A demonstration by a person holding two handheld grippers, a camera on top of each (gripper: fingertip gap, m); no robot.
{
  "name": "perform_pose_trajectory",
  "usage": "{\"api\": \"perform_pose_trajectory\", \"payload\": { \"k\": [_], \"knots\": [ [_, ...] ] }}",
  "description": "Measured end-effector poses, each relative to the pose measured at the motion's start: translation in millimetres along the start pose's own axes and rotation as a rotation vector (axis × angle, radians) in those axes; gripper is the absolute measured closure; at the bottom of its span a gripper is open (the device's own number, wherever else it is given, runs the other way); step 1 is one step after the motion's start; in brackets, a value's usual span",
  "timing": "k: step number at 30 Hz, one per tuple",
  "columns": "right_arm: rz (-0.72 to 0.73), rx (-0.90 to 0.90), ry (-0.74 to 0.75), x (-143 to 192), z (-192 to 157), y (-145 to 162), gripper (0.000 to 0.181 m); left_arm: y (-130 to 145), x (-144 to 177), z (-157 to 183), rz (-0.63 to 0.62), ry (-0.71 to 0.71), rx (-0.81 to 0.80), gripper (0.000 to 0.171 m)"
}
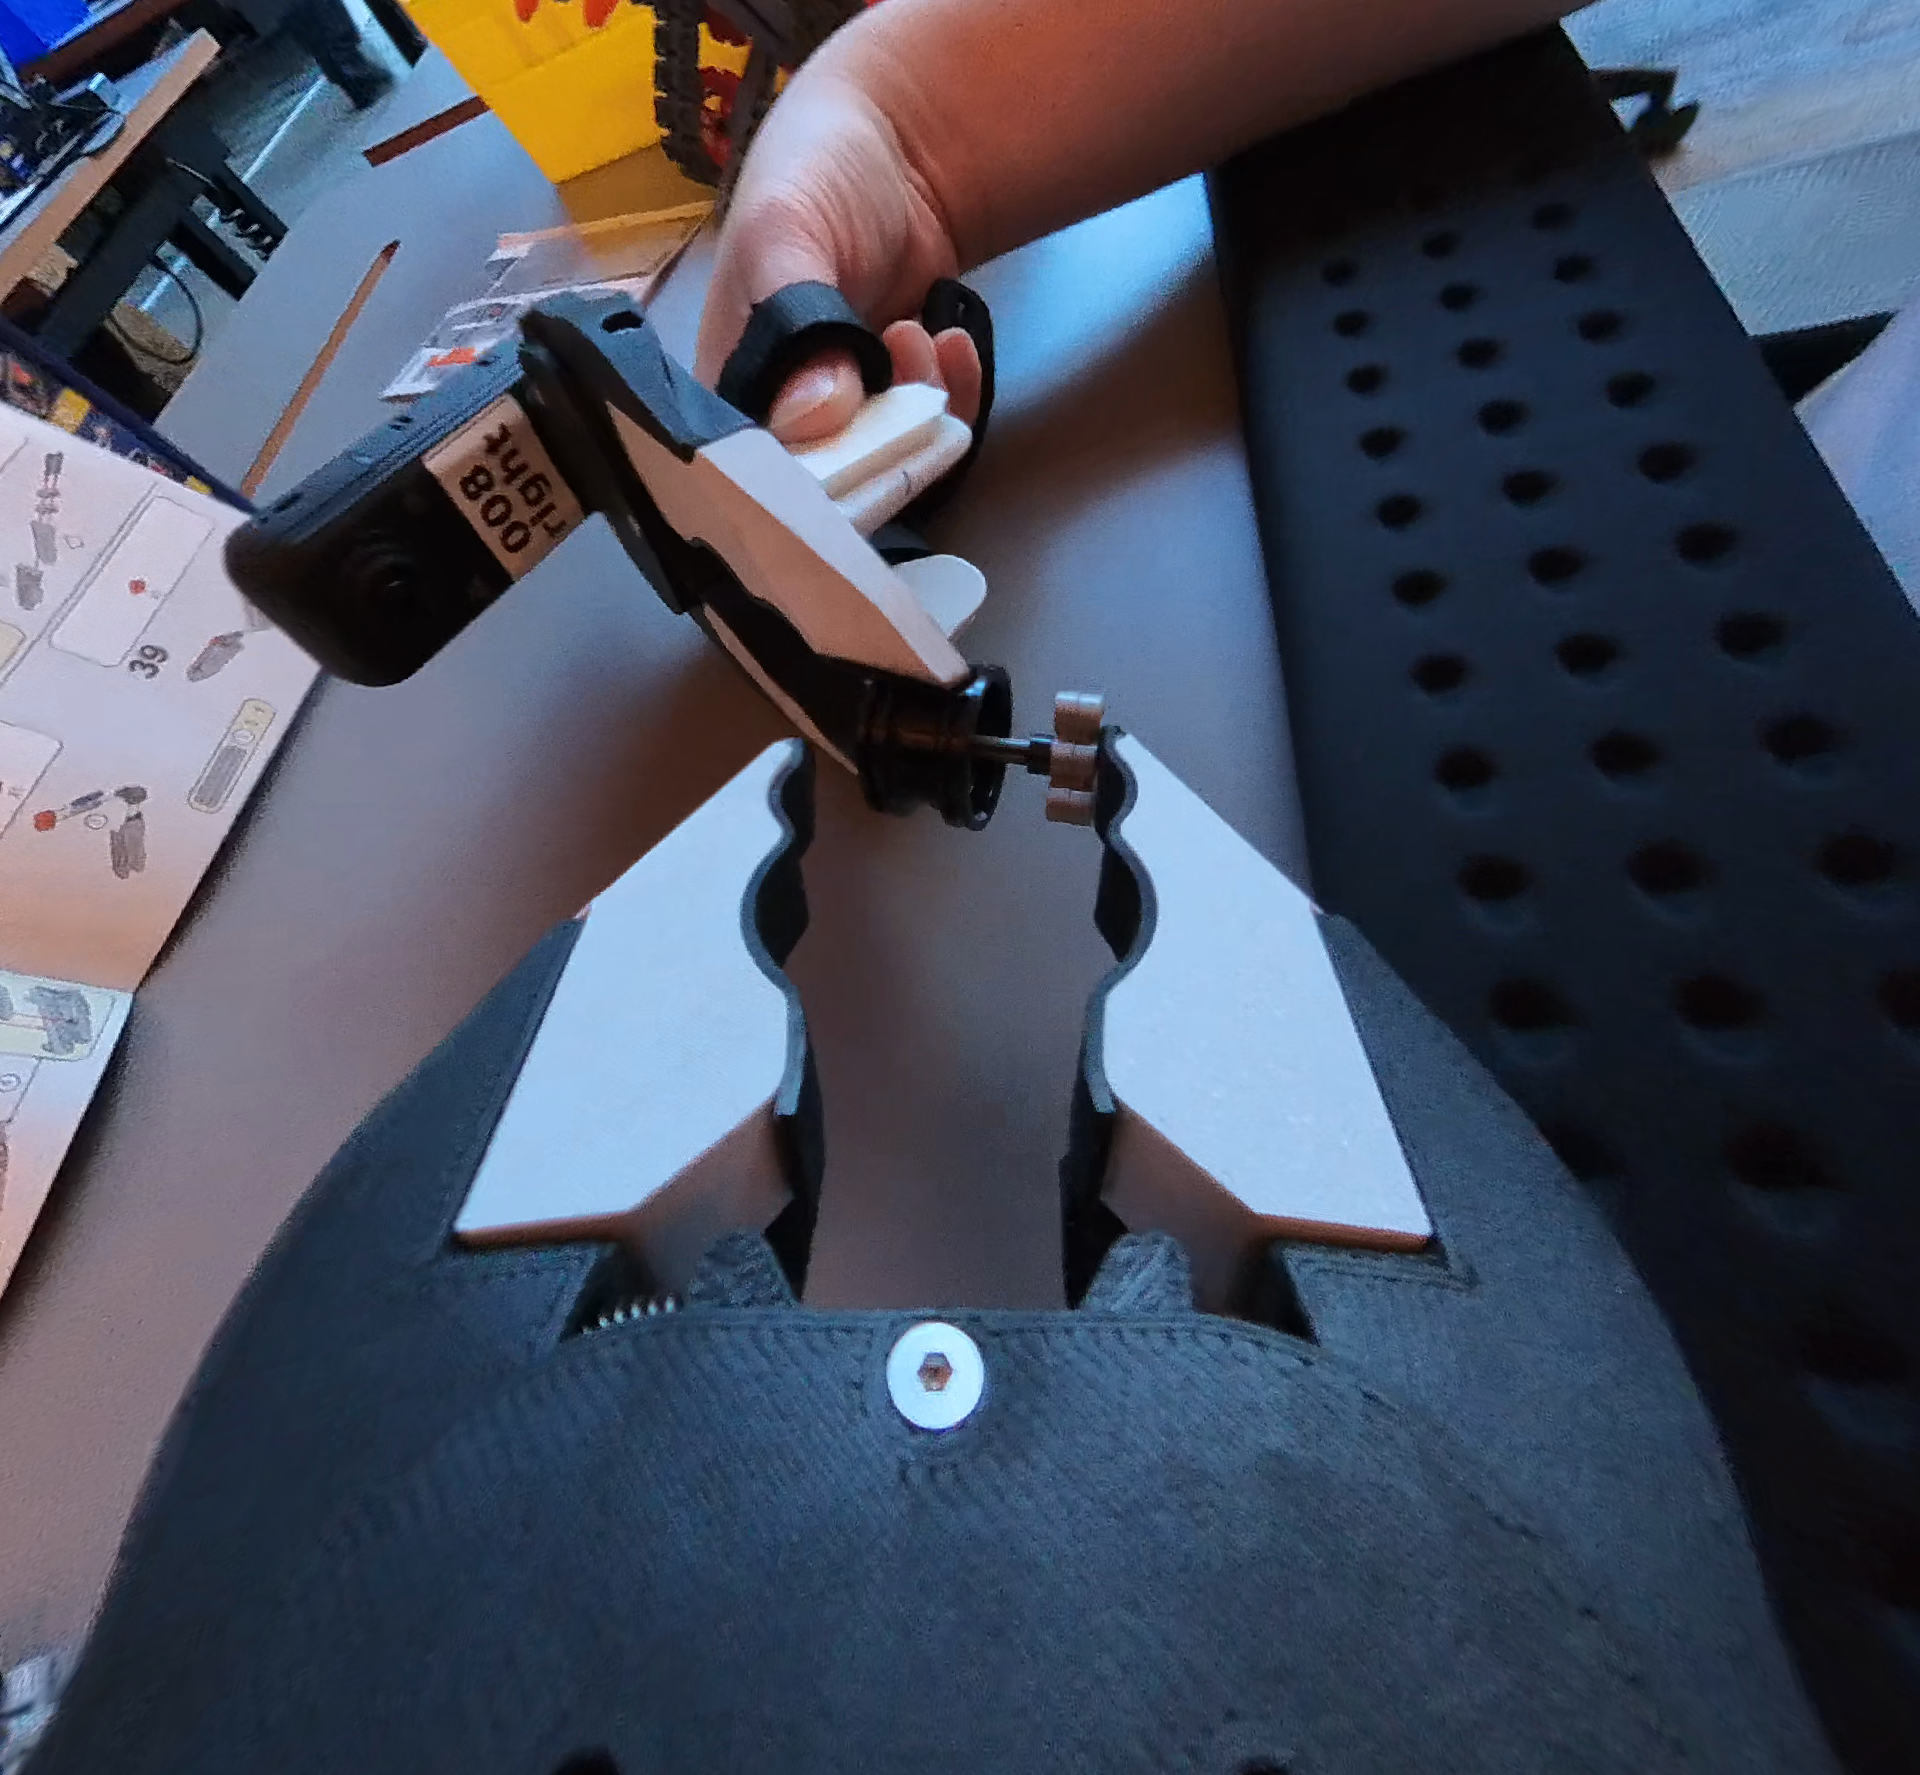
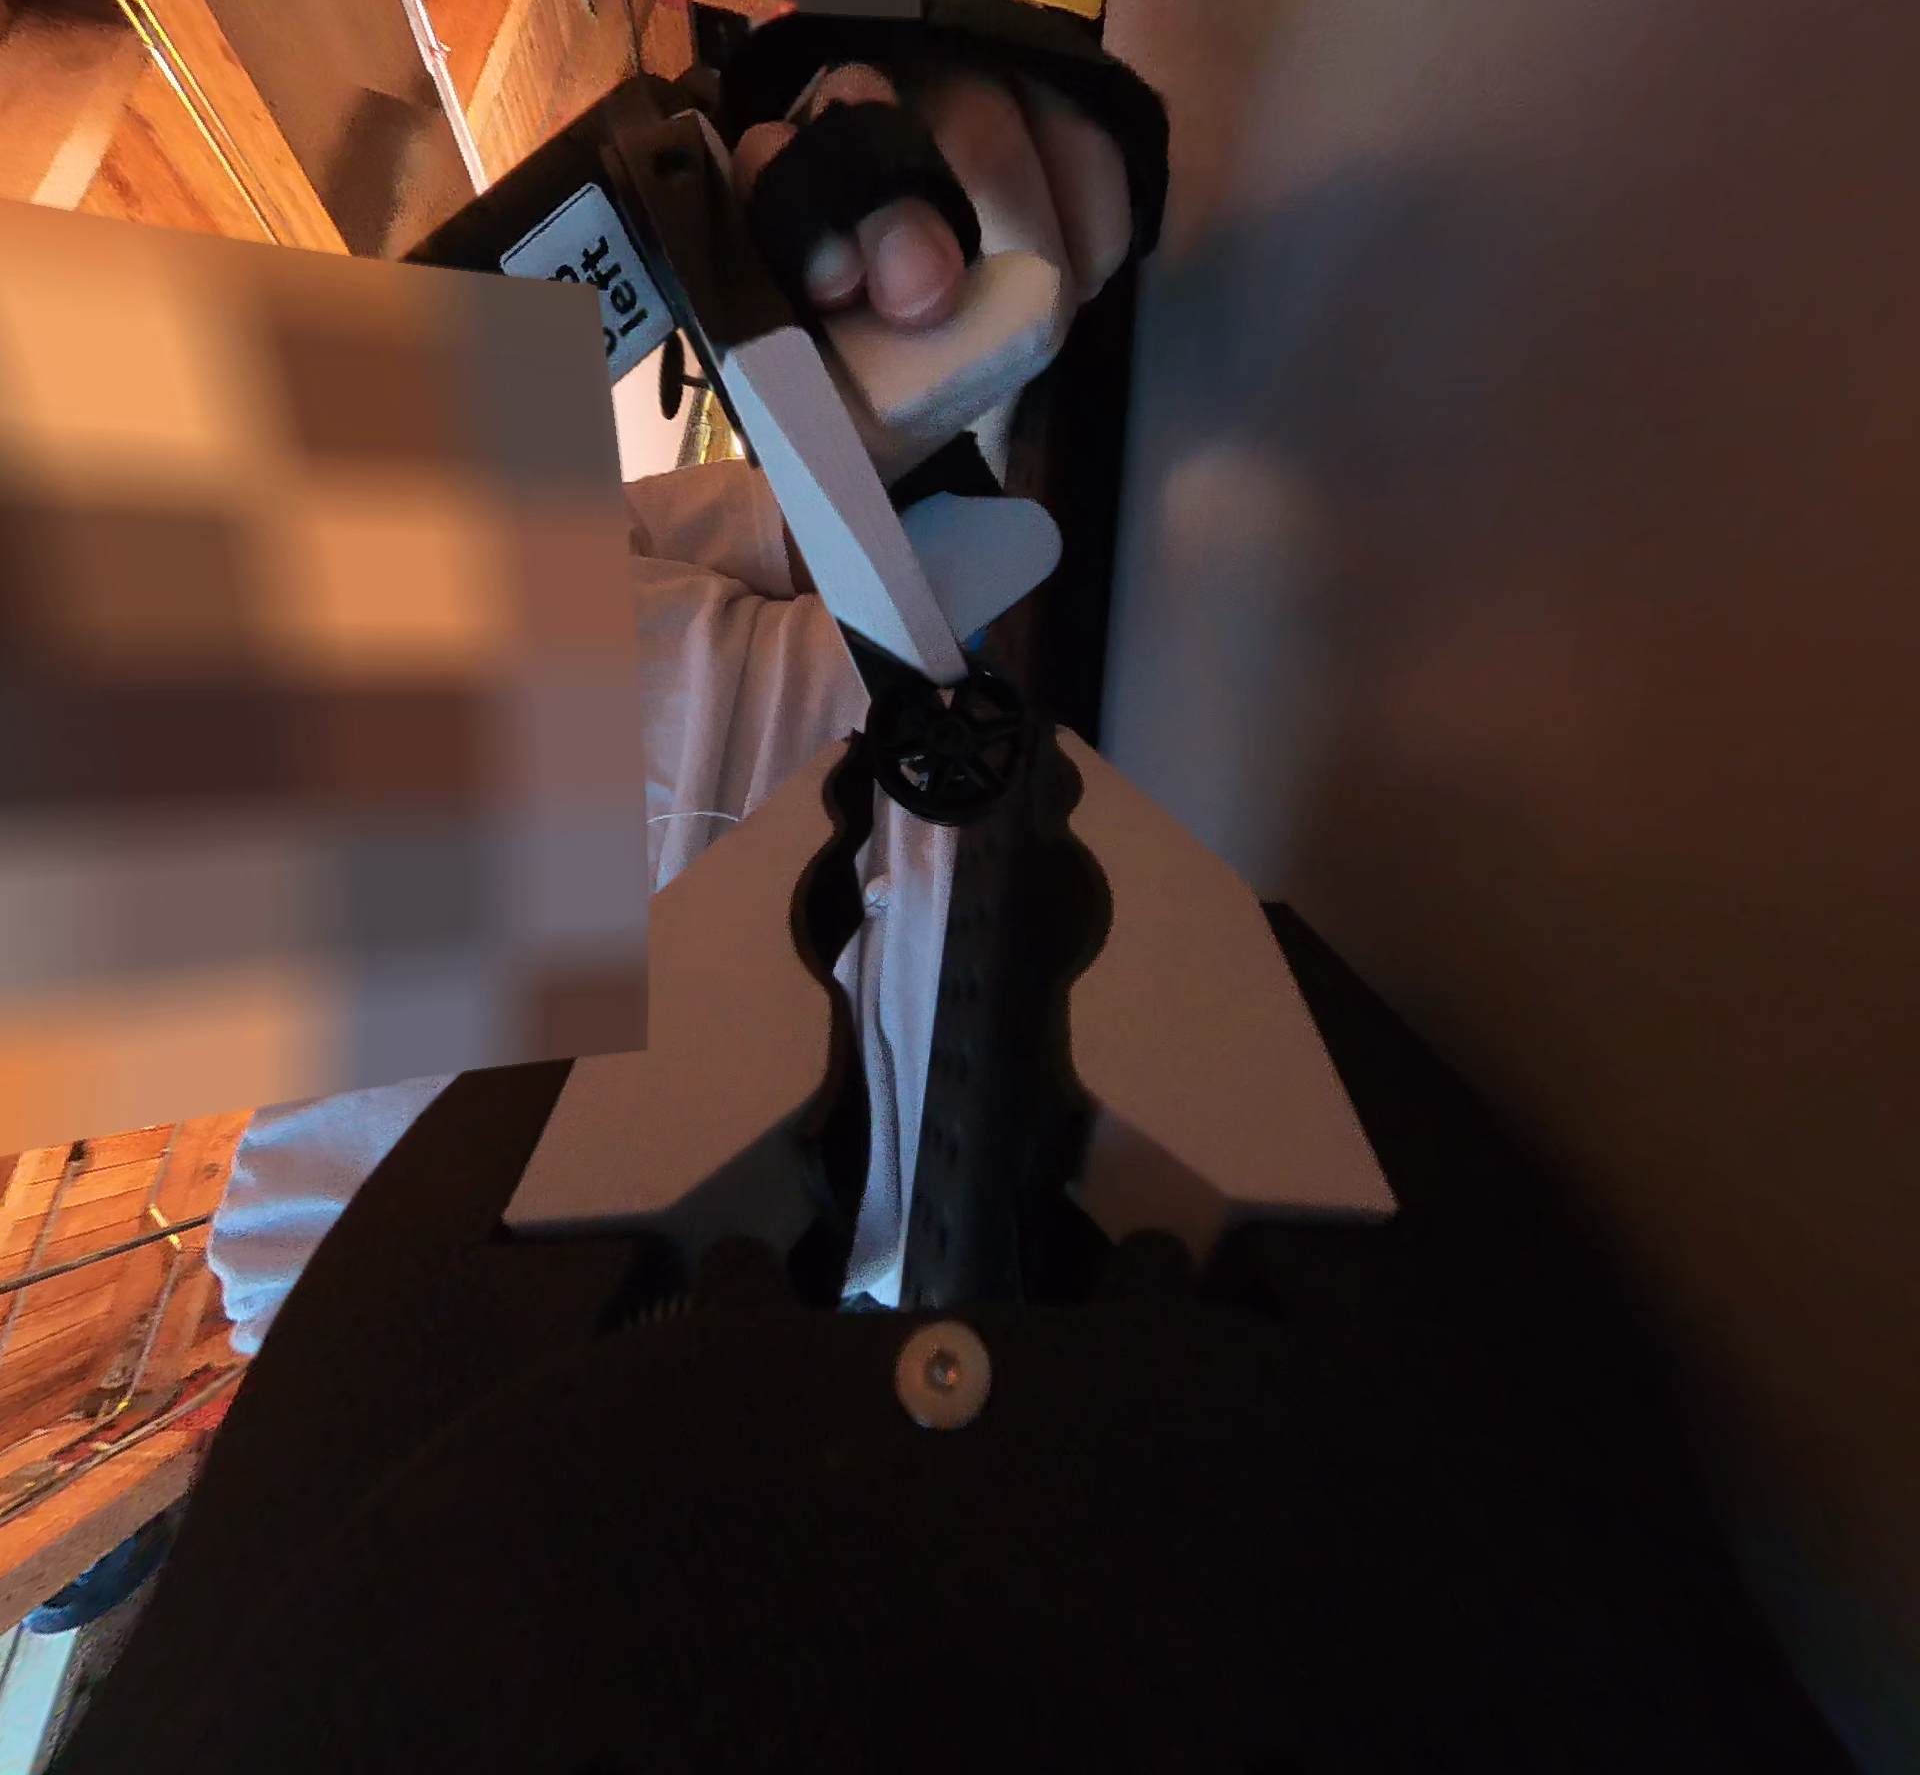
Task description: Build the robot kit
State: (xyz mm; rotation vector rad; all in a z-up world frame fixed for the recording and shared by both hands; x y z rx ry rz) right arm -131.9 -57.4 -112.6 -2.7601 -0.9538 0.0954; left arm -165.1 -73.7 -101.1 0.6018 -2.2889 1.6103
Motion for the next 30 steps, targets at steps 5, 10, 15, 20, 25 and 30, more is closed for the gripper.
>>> {"api": "perform_pose_trajectory", "payload": {
  "k": [5,10,15,20,25,30],
  "knots": [
    [-0.036,0.057,0.106,2,4,3,0.150,4,-5,7,-0.066,-0.010,-0.094,0.128],
    [-0.055,0.108,0.178,3,1,4,0.150,3,-8,9,-0.097,-0.053,-0.170,0.128],
    [-0.047,0.141,0.191,1,-7,0,0.150,-4,-9,8,-0.079,-0.087,-0.194,0.128],
    [-0.014,0.155,0.182,3,-8,-2,0.150,-5,-9,6,-0.097,-0.098,-0.194,0.129],
    [0.087,0.349,0.134,0,-25,-16,0.145,-12,2,-8,-0.082,-0.236,-0.282,0.129],
    [0.106,0.613,0.213,-8,-42,-21,0.146,-25,17,-14,-0.040,-0.373,-0.396,0.130]
  ]
}}
Point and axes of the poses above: each gripper's, where its closed fingertips meet, x back along the fingers, y out of its underside, z = x × y across the jaws, the point moved 3 cm from there along x, back along the fingers, and after that the axes turned 2 degrees about -y, right-handed, at the moved point
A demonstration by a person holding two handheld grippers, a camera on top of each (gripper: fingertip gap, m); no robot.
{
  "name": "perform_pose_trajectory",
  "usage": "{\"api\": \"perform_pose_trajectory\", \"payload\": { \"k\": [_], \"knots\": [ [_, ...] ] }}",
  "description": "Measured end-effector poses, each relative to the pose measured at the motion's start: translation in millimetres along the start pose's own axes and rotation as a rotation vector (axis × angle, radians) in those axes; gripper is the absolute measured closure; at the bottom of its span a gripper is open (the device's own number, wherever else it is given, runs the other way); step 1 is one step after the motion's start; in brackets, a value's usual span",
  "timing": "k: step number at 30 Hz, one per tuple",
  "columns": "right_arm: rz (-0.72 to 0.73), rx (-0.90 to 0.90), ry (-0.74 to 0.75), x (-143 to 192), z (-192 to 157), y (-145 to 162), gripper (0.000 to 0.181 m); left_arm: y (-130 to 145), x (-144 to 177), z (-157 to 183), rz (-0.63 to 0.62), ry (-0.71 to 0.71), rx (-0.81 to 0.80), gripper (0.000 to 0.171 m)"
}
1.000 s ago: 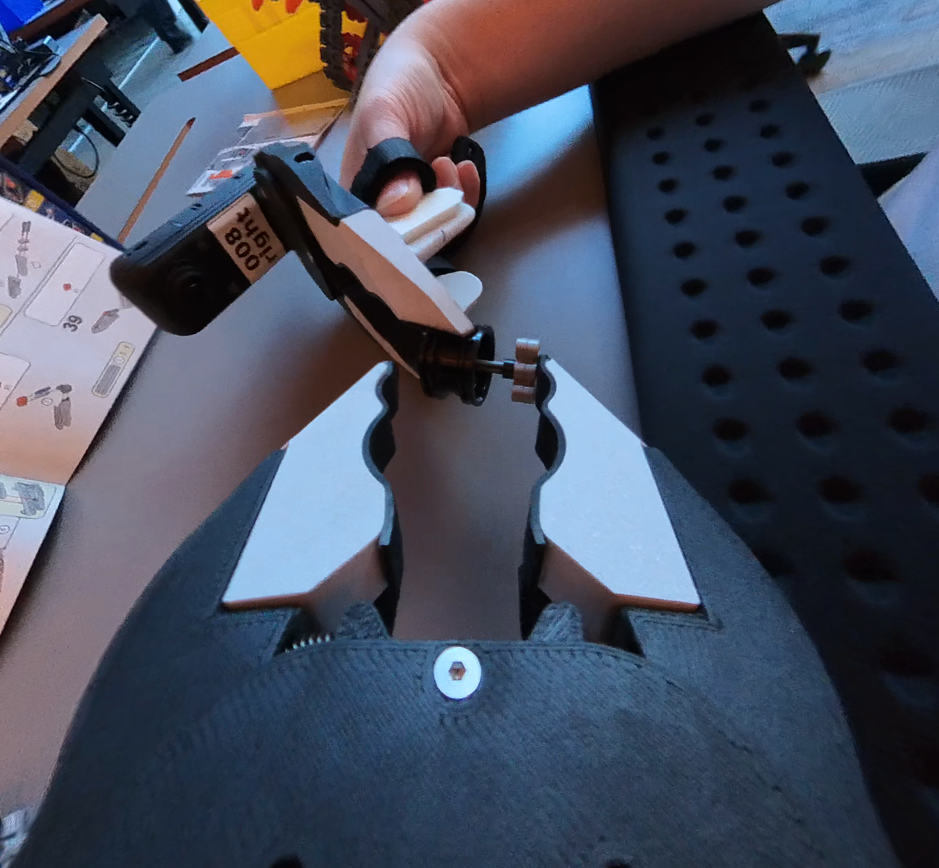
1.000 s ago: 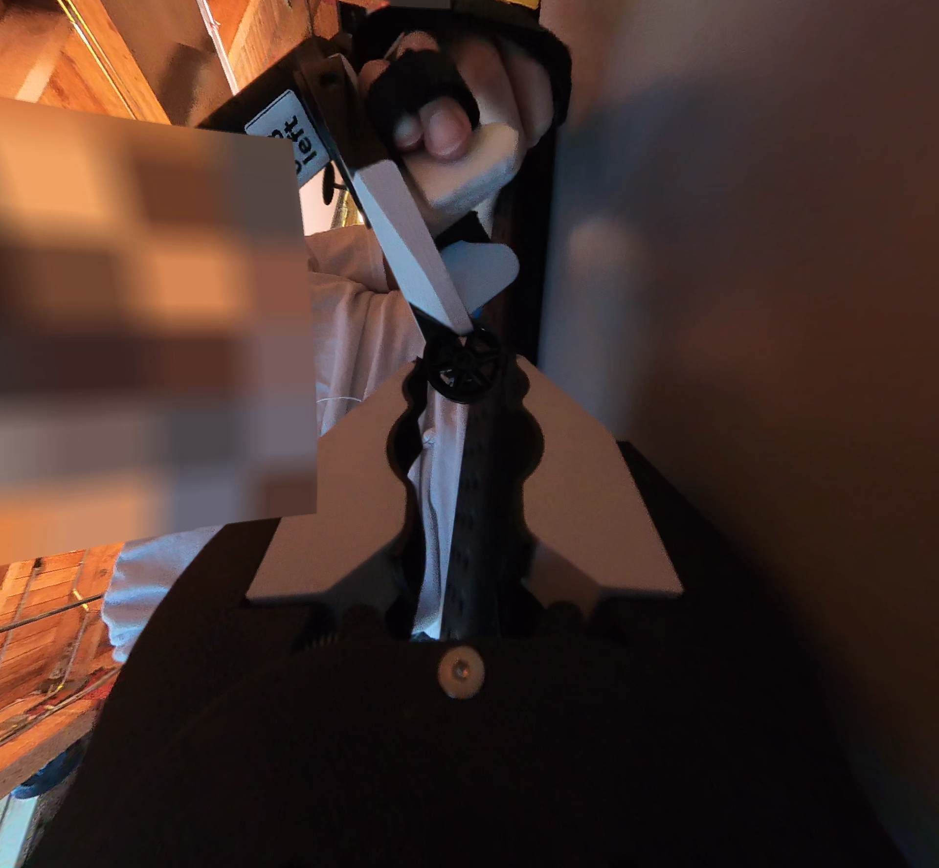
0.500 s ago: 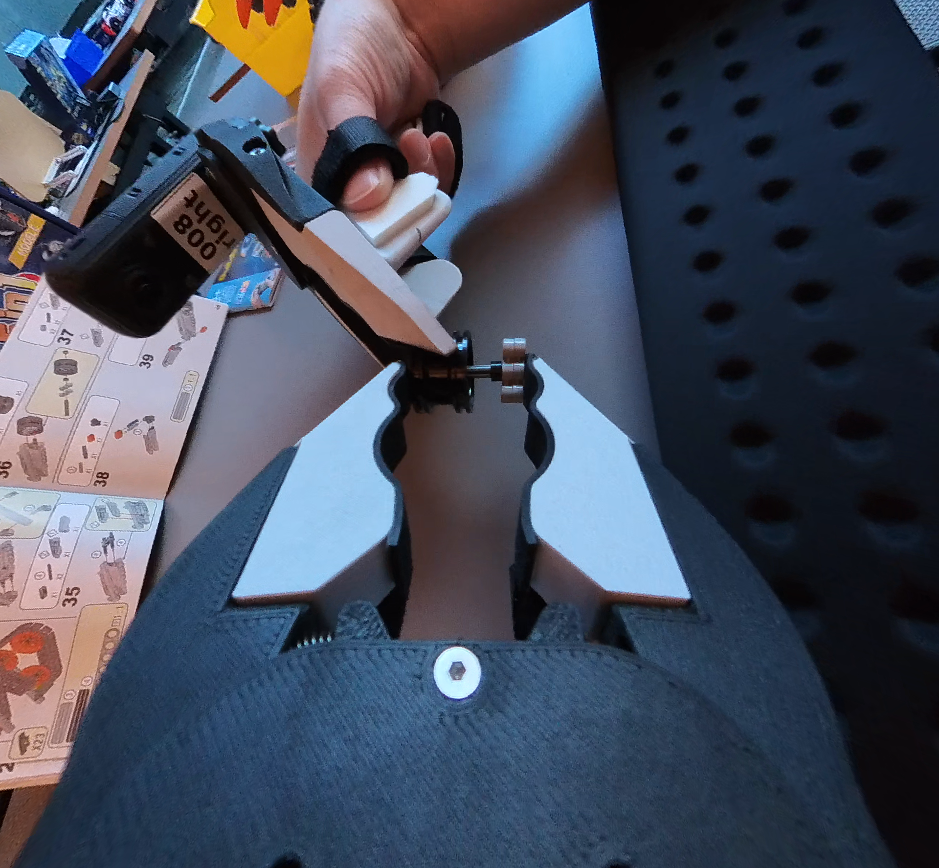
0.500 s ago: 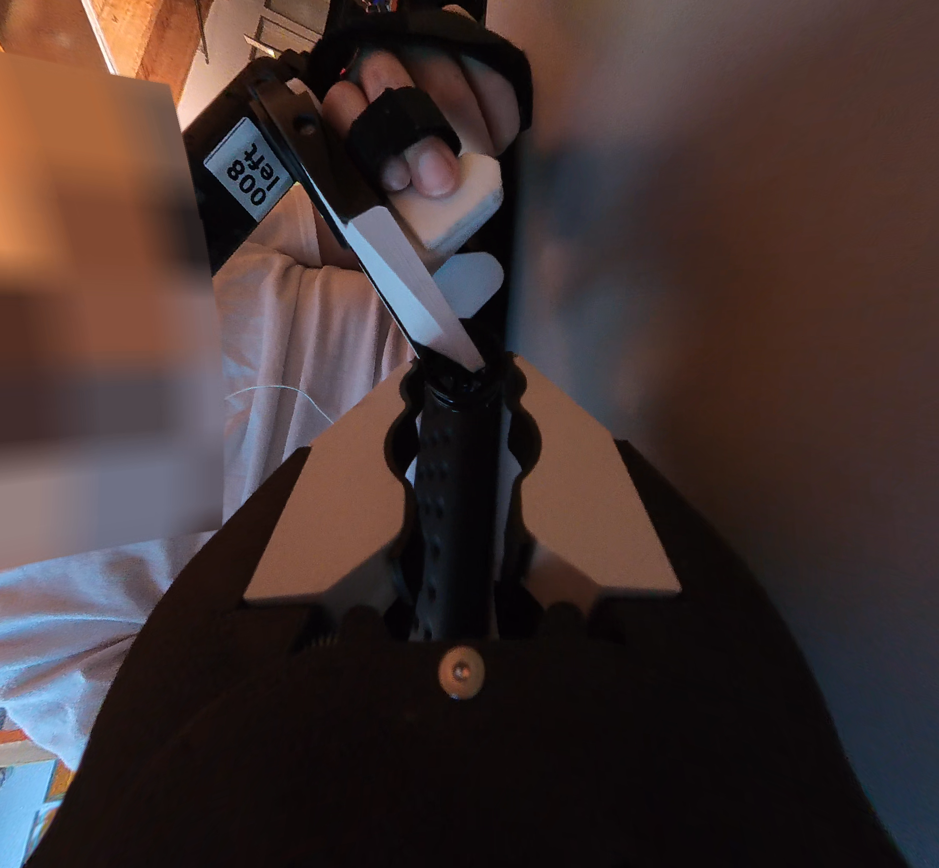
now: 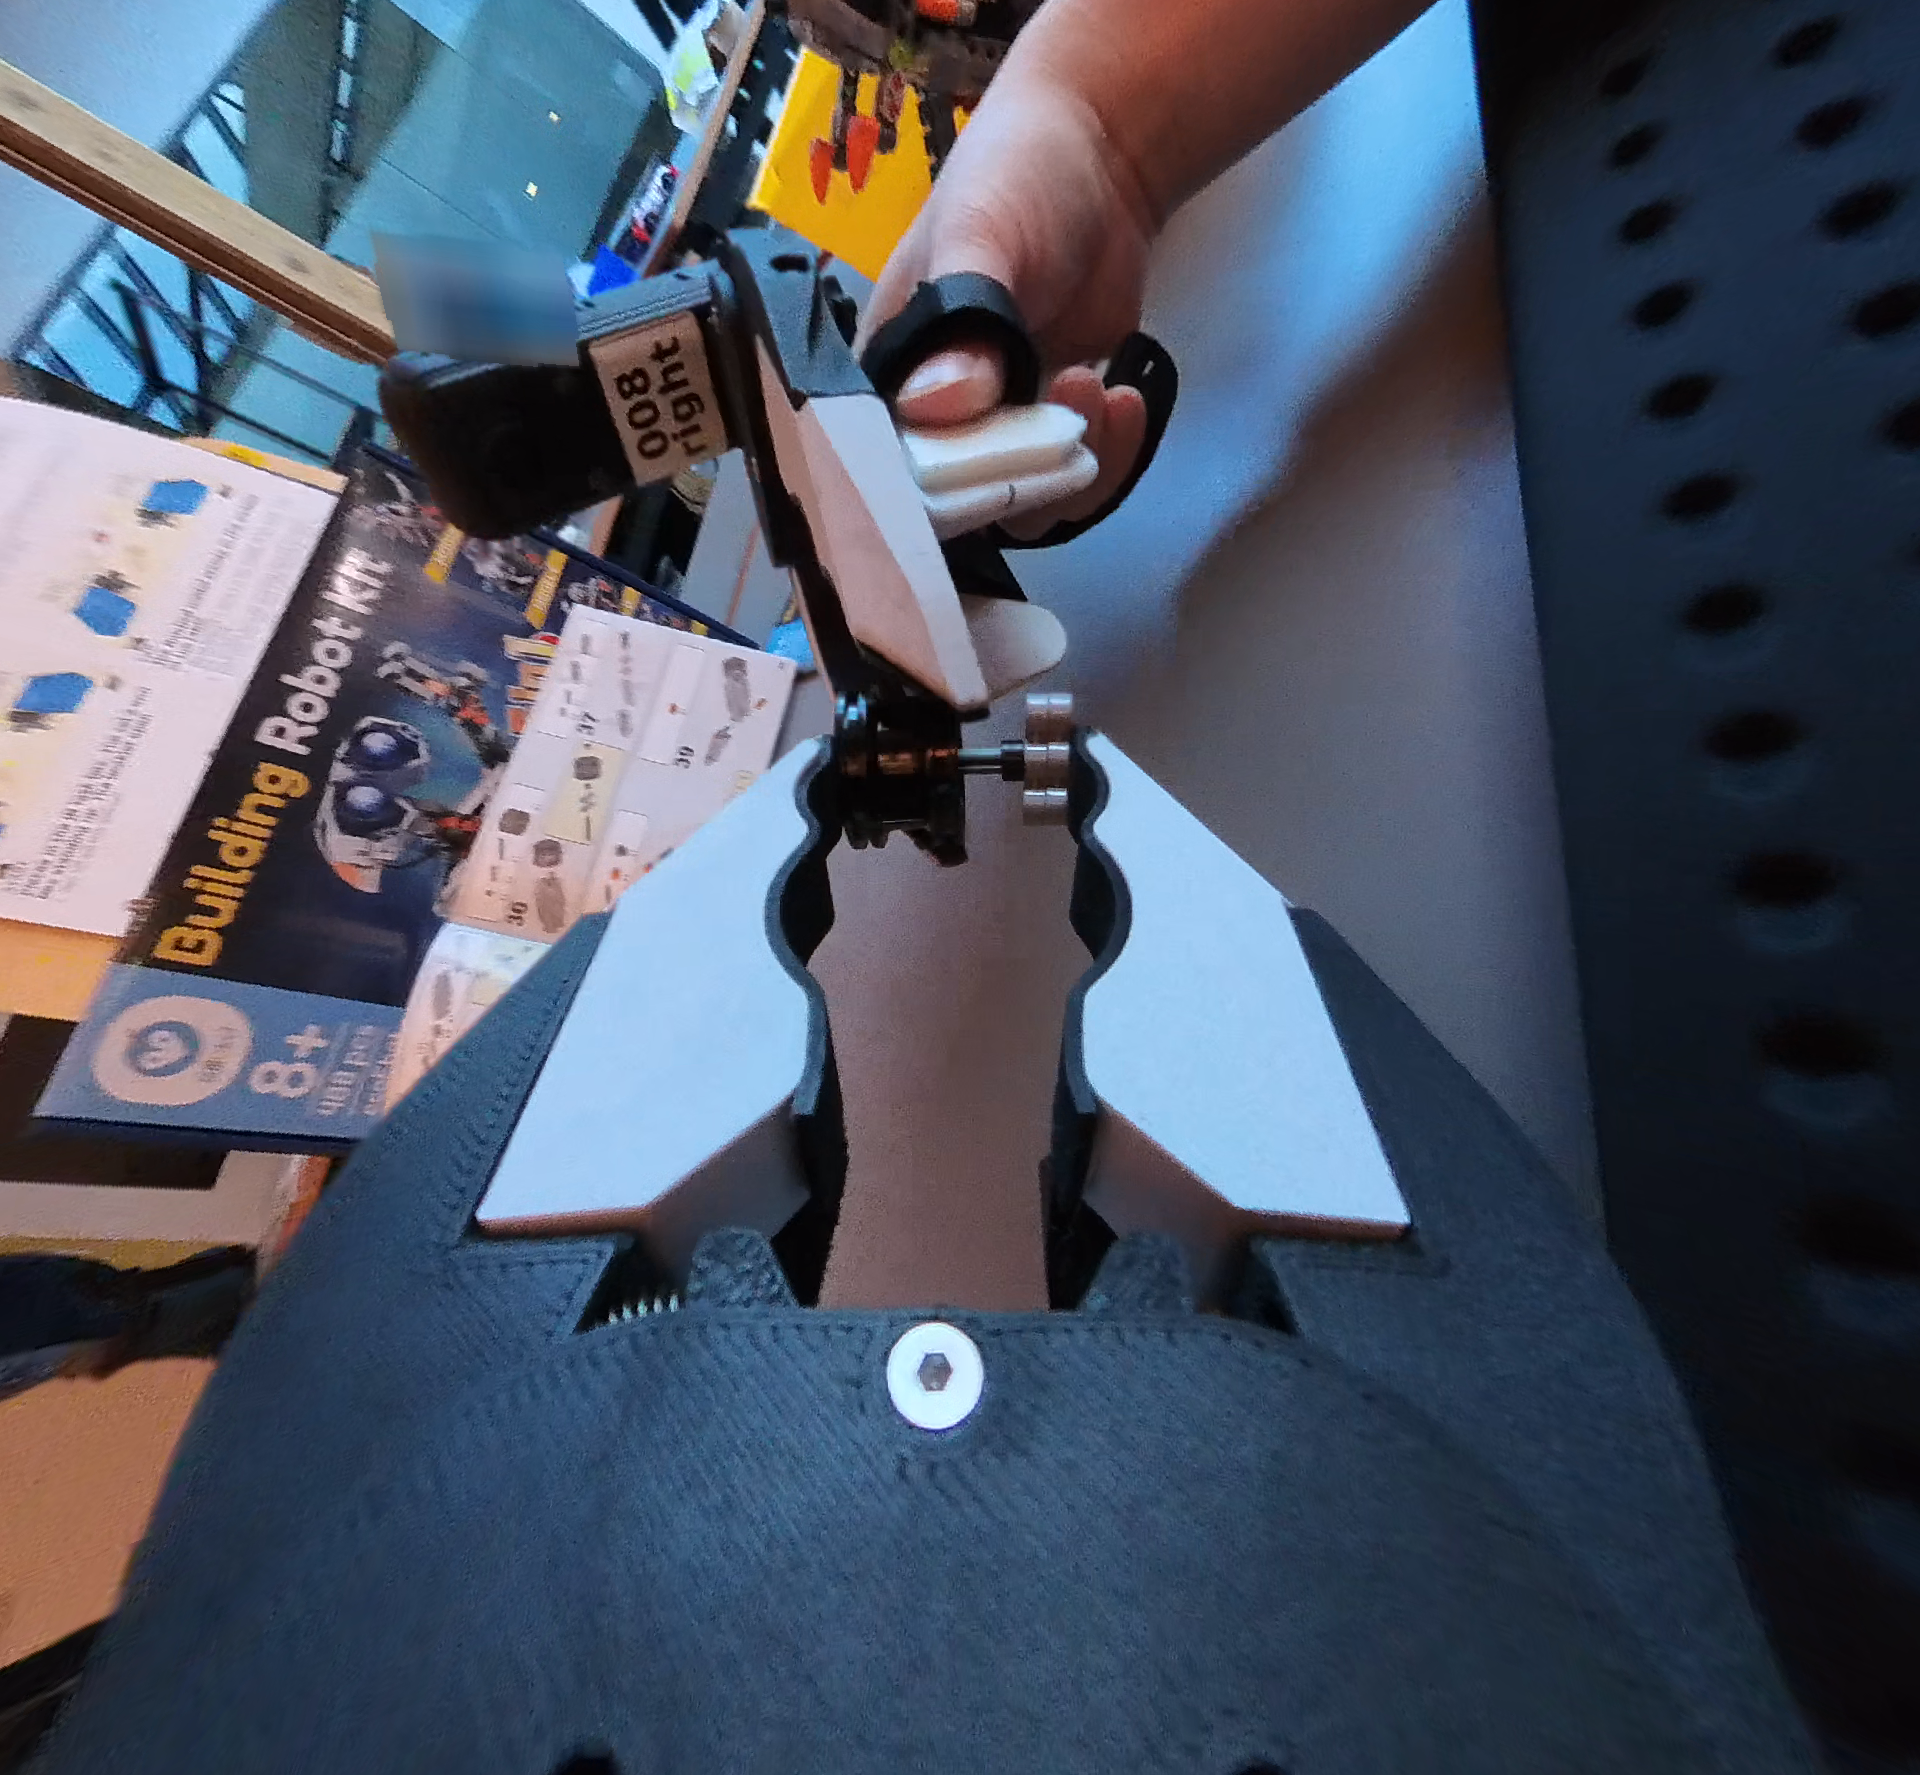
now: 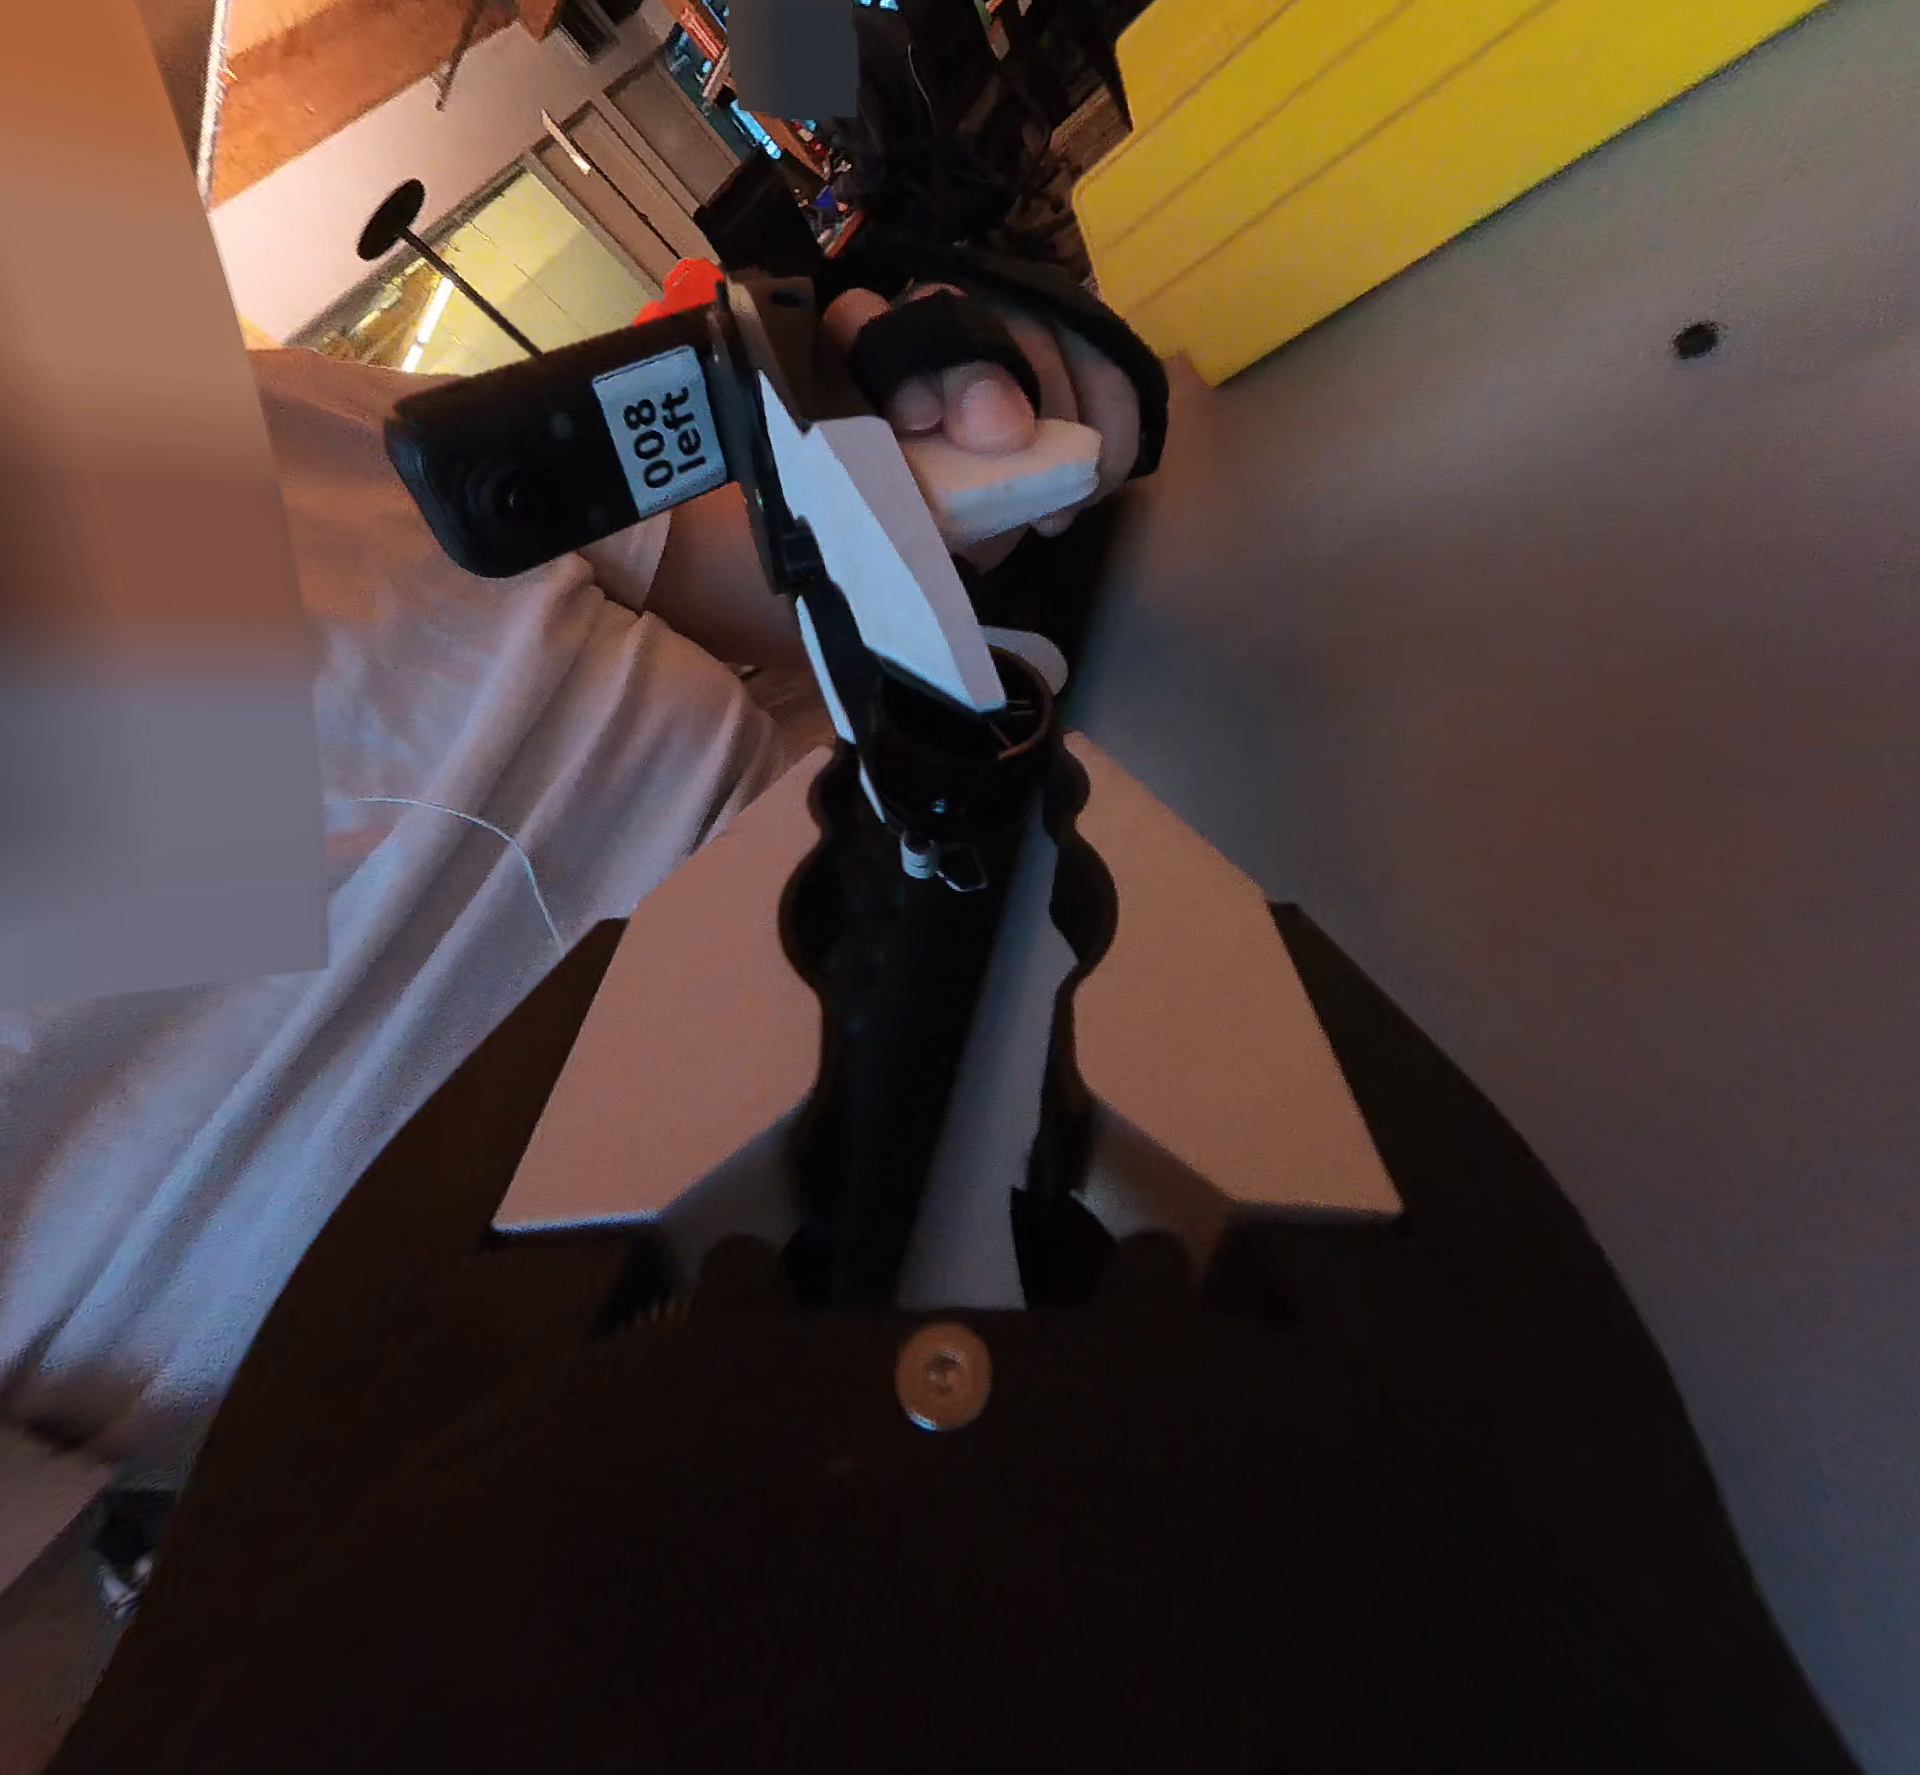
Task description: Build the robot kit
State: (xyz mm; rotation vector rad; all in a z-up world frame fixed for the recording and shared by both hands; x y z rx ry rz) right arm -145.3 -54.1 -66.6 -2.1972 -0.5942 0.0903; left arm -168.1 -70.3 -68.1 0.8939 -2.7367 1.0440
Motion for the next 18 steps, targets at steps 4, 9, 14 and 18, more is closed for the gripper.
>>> {"api": "perform_pose_trajectory", "payload": {
  "k": [4,9,14,18],
  "knots": [
    [0.035,0.016,0.013,-2,-4,-7,0.150,-4,5,-6,0.022,-0.048,-0.013,0.130],
    [0.036,0.149,0.080,-2,-15,-14,0.150,-10,11,-14,0.044,-0.147,-0.061,0.124],
    [0.042,0.225,0.123,-3,-20,-18,0.149,-12,14,-15,0.054,-0.178,-0.099,0.129],
    [0.048,0.268,0.124,-2,-20,-19,0.147,-12,15,-17,0.069,-0.143,-0.013,0.130]
  ]
}}
Point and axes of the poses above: each gripper's, where its closed fingertips meet, x back along the fingers, y out of its underside, z = x × y across the jaws, the point moved 3 cm from there along x, back along the fingers, and after that the axes turned 2 degrees about -y, right-handed, at the moved point
